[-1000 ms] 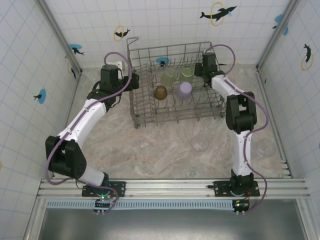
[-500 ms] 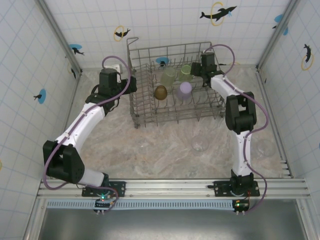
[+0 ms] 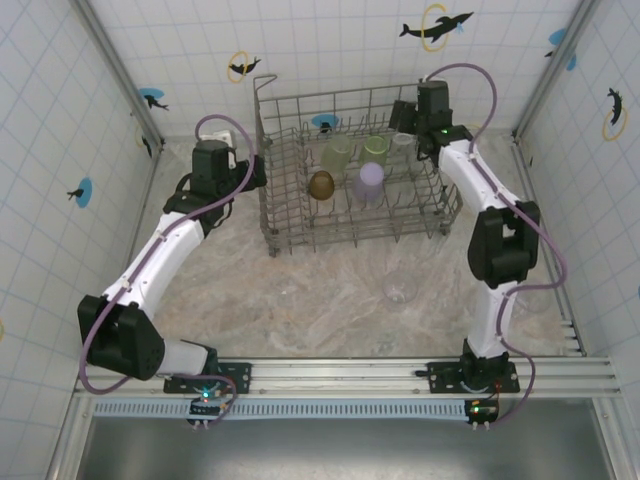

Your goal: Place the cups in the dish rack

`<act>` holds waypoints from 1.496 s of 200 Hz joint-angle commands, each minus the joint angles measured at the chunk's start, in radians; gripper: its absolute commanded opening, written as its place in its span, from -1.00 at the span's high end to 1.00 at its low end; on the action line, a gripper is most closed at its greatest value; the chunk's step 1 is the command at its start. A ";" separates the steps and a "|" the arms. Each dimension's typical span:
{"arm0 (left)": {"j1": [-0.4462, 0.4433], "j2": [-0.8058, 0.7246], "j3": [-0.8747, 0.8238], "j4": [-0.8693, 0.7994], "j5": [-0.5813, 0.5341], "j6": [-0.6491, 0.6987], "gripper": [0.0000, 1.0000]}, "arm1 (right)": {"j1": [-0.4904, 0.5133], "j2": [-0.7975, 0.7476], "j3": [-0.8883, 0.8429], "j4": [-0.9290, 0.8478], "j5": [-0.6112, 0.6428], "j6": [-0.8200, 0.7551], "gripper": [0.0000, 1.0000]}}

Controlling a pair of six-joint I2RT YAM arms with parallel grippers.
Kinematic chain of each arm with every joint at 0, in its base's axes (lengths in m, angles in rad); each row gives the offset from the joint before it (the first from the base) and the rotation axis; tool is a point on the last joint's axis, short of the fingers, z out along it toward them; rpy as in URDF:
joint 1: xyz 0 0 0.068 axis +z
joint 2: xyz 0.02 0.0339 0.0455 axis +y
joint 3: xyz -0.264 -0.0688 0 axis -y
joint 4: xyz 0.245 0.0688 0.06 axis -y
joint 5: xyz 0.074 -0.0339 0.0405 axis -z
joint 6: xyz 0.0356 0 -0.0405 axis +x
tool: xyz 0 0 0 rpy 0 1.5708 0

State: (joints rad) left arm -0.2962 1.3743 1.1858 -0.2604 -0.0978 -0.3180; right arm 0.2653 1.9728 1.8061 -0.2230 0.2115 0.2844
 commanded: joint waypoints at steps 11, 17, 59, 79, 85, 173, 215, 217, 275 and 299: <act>0.014 -0.020 -0.017 -0.052 -0.061 -0.012 -0.95 | 0.022 -0.188 -0.158 -0.021 -0.006 0.036 -0.99; 0.016 -0.014 -0.013 -0.059 -0.068 -0.012 -0.95 | 0.023 -0.219 -0.198 -0.014 -0.013 0.041 -0.99; 0.049 0.012 0.029 -0.120 -0.124 -0.030 -0.95 | 0.035 -0.394 -0.433 0.007 -0.060 0.079 -0.99; 0.066 0.018 0.044 -0.116 -0.101 -0.048 -0.95 | 0.052 -0.451 -0.506 0.014 -0.075 0.079 -0.99; 0.069 0.021 0.059 -0.122 -0.096 -0.053 -0.95 | 0.056 -0.464 -0.520 0.010 -0.078 0.076 -0.99; 0.192 0.077 0.122 -0.204 -0.082 -0.059 -0.95 | 0.083 -0.610 -0.717 0.037 -0.133 0.092 -0.99; 0.268 0.149 0.071 -0.191 0.037 -0.069 -0.93 | 0.087 -0.659 -0.782 0.060 -0.155 0.115 -0.99; 0.268 0.154 0.069 -0.192 0.038 -0.068 -0.92 | 0.086 -0.661 -0.786 0.061 -0.155 0.116 -0.99; 0.270 0.242 0.031 -0.165 0.074 -0.056 -0.58 | 0.090 -0.682 -0.809 0.040 -0.158 0.124 -0.99; 0.272 0.281 0.024 -0.166 0.083 -0.052 -0.41 | 0.090 -0.693 -0.818 0.044 -0.158 0.126 -0.99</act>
State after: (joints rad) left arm -0.0269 1.6180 1.2213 -0.4217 -0.0406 -0.3729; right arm 0.3481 1.3170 1.0119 -0.1959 0.0547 0.4019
